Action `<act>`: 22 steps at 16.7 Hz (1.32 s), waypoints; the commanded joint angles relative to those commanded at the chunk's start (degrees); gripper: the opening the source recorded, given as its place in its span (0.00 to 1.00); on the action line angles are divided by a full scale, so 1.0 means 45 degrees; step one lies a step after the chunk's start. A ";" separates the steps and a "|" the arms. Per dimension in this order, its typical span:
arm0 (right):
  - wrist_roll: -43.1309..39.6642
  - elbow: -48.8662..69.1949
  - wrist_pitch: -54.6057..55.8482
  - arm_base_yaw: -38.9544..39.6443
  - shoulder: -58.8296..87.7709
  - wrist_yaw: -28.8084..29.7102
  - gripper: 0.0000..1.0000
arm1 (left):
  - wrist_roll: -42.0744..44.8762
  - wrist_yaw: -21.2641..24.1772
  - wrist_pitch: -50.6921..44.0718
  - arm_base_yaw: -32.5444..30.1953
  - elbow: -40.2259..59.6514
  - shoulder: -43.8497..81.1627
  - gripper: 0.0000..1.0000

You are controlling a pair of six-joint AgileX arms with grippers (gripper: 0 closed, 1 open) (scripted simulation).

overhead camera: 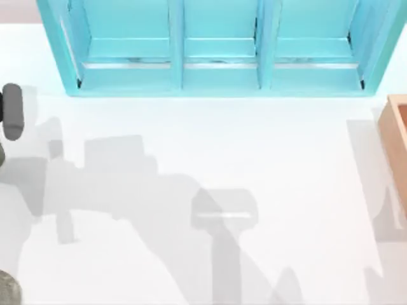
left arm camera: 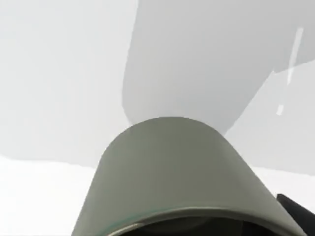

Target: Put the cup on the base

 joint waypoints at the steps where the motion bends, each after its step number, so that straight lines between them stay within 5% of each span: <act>1: 0.0000 0.0000 0.0000 0.0000 0.0000 0.0000 1.00 | -0.0931 0.0030 -0.0122 -0.0047 -0.0396 -0.0523 0.00; 14: 0.0000 0.0000 0.0000 0.0000 0.0000 0.0000 1.00 | -1.5439 0.0475 -0.1852 -0.0897 -0.6942 -0.8735 0.00; 22: 0.0000 0.0000 0.0000 0.0000 0.0000 0.0000 1.00 | -1.7719 0.0547 -0.2026 -0.1005 -0.8141 -1.0445 0.00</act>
